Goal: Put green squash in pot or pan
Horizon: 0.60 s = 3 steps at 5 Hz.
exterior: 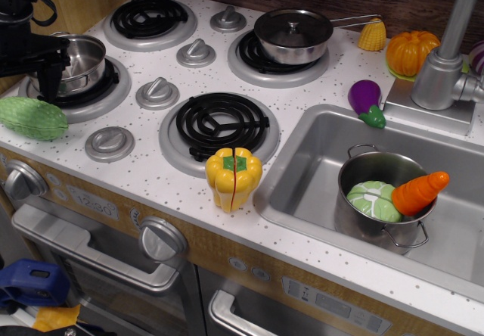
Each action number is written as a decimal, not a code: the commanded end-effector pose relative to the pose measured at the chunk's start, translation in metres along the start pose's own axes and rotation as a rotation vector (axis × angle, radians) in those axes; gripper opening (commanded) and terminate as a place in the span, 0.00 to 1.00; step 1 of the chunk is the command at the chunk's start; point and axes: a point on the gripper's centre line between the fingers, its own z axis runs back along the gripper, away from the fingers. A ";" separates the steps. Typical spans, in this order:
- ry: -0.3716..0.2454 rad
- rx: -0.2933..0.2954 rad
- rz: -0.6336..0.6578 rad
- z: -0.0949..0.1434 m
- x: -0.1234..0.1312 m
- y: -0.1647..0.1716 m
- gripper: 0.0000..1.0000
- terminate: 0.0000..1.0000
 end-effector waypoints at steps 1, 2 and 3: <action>-0.131 -0.048 0.092 0.010 0.017 0.001 1.00 0.00; -0.171 -0.064 0.118 0.002 0.018 0.001 1.00 0.00; -0.179 -0.093 0.129 -0.011 0.017 0.000 1.00 0.00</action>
